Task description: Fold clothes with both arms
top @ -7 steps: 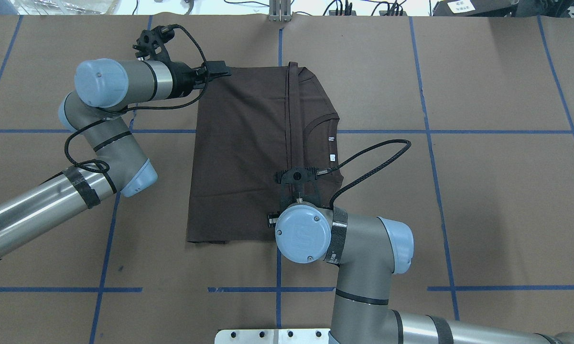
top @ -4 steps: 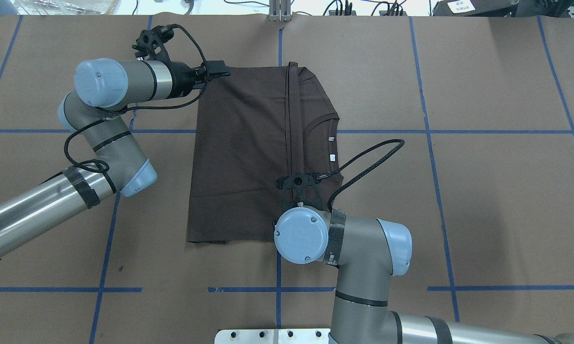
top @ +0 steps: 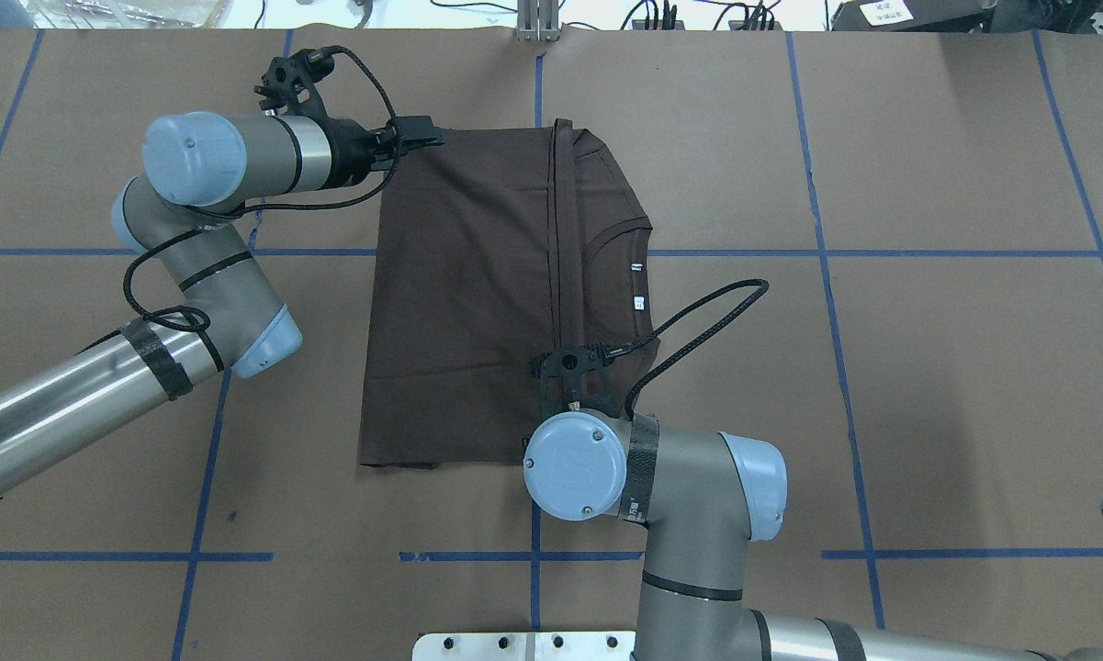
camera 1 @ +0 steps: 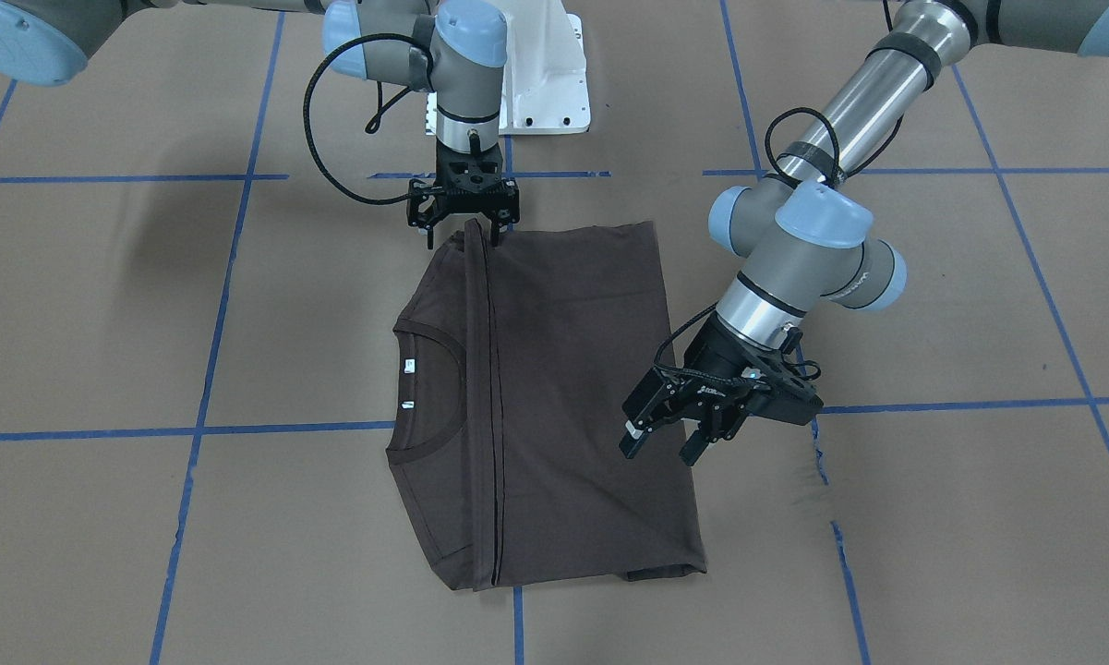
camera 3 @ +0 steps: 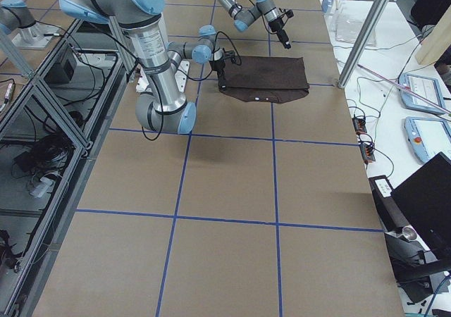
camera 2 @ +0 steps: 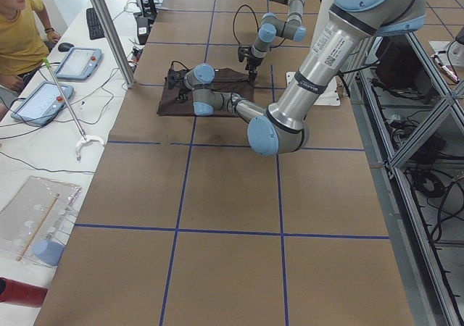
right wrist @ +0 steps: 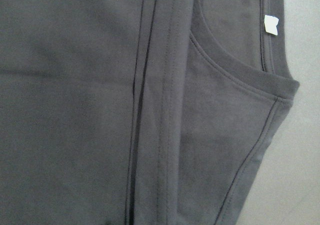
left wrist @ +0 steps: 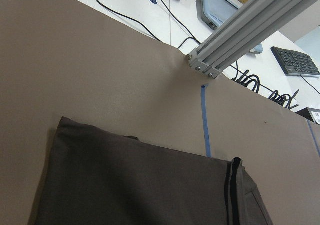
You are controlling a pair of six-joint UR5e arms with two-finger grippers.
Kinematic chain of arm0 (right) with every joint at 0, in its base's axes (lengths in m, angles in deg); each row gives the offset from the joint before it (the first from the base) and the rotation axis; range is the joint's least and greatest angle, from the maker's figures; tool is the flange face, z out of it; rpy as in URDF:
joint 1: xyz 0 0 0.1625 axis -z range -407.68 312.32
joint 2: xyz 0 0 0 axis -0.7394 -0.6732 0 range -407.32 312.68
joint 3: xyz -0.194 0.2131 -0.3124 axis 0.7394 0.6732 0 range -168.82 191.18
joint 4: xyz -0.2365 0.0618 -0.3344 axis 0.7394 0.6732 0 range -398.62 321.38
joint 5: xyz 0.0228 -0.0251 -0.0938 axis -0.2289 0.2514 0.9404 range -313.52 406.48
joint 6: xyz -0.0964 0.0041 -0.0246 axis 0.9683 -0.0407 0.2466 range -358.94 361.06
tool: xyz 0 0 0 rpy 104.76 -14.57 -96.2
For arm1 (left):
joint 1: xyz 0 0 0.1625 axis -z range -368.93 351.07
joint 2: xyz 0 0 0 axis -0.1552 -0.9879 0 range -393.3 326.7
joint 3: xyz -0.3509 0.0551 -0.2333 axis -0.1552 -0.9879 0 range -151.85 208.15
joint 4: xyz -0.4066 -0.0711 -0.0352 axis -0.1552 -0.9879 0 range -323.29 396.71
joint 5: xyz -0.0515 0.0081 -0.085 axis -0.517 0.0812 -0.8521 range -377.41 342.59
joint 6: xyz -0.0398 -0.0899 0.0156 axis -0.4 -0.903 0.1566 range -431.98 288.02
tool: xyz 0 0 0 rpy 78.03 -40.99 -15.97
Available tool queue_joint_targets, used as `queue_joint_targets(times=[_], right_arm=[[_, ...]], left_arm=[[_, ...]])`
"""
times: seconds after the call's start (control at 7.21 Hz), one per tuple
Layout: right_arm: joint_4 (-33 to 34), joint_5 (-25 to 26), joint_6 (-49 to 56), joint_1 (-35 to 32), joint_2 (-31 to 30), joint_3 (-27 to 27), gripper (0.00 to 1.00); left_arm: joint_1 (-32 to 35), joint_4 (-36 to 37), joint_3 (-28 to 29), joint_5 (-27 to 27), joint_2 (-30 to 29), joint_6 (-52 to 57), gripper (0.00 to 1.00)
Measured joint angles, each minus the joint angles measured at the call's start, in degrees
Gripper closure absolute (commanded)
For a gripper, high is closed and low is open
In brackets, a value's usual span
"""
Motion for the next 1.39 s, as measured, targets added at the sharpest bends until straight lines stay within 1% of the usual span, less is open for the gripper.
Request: queue_joint_targets(times=[0.42,0.56,0.83,0.97,1.11,1.25,1.39], right_arm=[[-0.24,-0.87,3.02,-1.25,-2.66,-1.42,0.04],[-0.31,-1.11,4.94,-2.22,-5.08,-3.4,0.03],[-0.44,-1.6,8.74,-3.78,-11.81,-8.91,0.03],[-0.64,-1.65,9.19,-4.31,-13.38,-10.16,0.02],[-0.74,-1.65,7.66,-4.78,-12.83,-10.58,0.03],[-0.85,-1.6,2.59,-4.99,-11.57,-10.7,0.05],[-2.01,-1.54,-5.93,-4.81,-10.75,-10.62,0.16]], left_arm=[[0.25,-0.07,0.0,-0.06,0.06,0.06,0.01],[0.28,-0.08,0.0,-0.08,0.03,0.03,0.01],[0.37,-0.2,-0.09,-0.14,0.0,0.04,0.01],[0.39,-0.16,-0.43,-0.19,0.04,0.02,0.01],[0.43,0.0,-1.25,-0.23,0.2,0.01,0.01],[0.46,0.11,-2.46,-0.25,0.69,0.0,0.01],[0.47,0.15,-3.7,-0.26,1.42,0.0,0.01]])
